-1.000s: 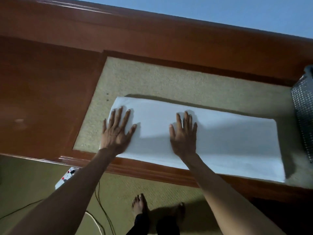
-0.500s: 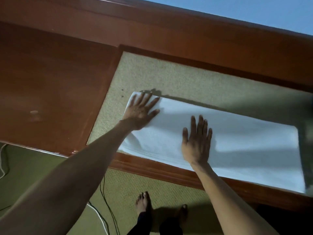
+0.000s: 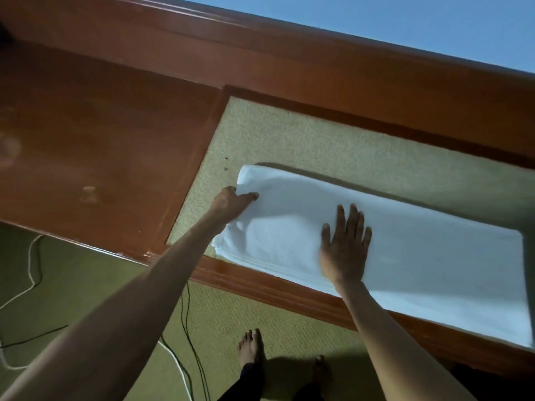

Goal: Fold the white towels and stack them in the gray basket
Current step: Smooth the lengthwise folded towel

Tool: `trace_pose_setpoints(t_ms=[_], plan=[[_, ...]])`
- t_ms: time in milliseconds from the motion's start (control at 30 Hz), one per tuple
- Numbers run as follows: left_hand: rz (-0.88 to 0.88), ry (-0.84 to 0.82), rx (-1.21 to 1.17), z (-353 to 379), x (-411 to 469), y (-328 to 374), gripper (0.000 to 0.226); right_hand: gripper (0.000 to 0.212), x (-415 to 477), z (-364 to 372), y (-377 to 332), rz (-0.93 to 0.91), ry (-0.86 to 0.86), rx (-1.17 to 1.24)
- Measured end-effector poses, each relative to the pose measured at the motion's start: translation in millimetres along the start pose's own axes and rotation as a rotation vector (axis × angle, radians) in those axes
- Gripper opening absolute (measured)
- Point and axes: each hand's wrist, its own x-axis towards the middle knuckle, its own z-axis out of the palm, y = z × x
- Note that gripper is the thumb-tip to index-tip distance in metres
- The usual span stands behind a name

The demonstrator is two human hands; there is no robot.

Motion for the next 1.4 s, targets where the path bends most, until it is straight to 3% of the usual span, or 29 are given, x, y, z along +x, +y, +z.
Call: trace_pose_setpoints(t_ms=[233,367,633,733,833,967,1033,1067,1167,1200,1300,1400], plan=[[0.095,-0.114,-0.037,-4.3,-52.2,55.7,0.062,0.065,-3.3,-38.3,44.4,-0.157,-0.209,-0.063],[0.197,-0.194,-0.059,24.3,-93.1,103.3,0.029,0.067,-2.9,-70.8,105.9,-0.096,-0.268,-0.096],[0.281,-0.119,0.069,152.2,-147.6,166.4,0.057,0.067,-15.4,-118.7,247.3,-0.013,-0.315,-0.103],[0.300,-0.108,0.118,212.4,-162.2,174.5,0.056,0.069,-24.0,-127.5,292.0,-0.025,-0.254,-0.044],[0.311,-0.109,0.151,275.8,-176.8,183.6,0.056,0.072,-35.9,-125.9,335.2,-0.147,0.020,0.142],[0.341,-0.148,0.180,352.7,-192.3,202.3,0.056,0.050,-38.9,-141.9,356.5,0.212,0.094,0.693],[0.342,-0.229,0.145,384.8,-197.6,209.8,0.057,0.045,-32.4,-144.3,358.0,0.430,0.010,1.038],[0.330,-0.281,0.136,397.4,-200.5,212.6,0.058,0.053,-28.8,-145.6,359.4,0.532,-0.058,1.114],[0.301,-0.333,0.117,416.5,-204.0,213.9,0.056,0.099,-24.0,-141.9,365.7,0.599,-0.248,0.956],[0.303,-0.302,0.117,414.9,-202.8,211.9,0.049,0.095,-23.5,-140.7,365.1,0.588,-0.281,0.900],[0.331,-0.183,0.188,394.5,-192.7,202.3,0.017,0.050,-24.6,-143.7,355.2,0.546,-0.258,0.826],[0.331,-0.059,0.282,358.9,-178.0,191.6,0.005,0.057,-26.2,-143.5,347.0,0.522,-0.321,0.743]])
